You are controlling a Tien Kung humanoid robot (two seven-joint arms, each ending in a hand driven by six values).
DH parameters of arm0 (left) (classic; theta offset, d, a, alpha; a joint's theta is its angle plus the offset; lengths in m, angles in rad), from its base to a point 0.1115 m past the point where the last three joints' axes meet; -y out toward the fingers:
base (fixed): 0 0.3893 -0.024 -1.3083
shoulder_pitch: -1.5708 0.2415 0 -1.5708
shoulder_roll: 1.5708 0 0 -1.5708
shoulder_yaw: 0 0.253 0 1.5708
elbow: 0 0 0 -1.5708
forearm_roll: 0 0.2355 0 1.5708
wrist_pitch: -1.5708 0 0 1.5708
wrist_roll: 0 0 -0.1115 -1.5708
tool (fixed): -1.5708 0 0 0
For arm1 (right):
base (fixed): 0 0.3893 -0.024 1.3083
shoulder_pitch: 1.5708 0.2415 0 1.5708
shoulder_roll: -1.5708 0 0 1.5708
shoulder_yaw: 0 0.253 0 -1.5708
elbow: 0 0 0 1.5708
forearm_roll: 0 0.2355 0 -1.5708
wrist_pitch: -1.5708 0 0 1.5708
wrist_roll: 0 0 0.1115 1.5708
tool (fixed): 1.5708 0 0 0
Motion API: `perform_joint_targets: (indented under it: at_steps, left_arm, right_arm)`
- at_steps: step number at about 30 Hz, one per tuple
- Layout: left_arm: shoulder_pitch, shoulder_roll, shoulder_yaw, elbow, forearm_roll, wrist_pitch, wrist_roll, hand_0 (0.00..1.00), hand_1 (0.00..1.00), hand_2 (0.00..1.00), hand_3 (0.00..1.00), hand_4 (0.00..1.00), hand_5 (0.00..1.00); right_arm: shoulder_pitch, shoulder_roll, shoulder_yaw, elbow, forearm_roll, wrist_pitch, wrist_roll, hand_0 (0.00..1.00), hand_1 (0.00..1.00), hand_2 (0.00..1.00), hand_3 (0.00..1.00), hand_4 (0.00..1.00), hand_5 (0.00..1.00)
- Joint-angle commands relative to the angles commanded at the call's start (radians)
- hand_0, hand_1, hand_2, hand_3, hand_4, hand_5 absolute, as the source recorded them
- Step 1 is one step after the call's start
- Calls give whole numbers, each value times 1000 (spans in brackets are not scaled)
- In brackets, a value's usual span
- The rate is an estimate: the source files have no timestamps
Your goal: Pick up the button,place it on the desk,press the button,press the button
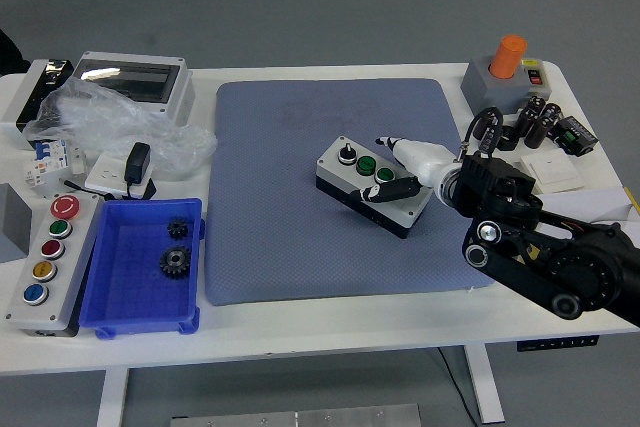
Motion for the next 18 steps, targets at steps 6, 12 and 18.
perform_joint_targets:
  at_steps: [6,12,18]
  left_arm:
    - [0,-1,-1,0,2,4,-5,699,733,697,706,632,413]
    - [0,-1,-12,0,14,14,-16,699,733,698,700,626,409]
    - [1,-2,-18,0,19,23,-26,699,733,698,699,626,412]
  right_arm:
    - [-2,6,-19,-7,1,-26,-7,989,998,998,998,998,682]
    - [-5,8,-36,-9,-7,-58,-20,931,998,998,998,998,662]
    - [-10,12,-60,-12,-27,-86,-35,560,859,998,998,998,476]
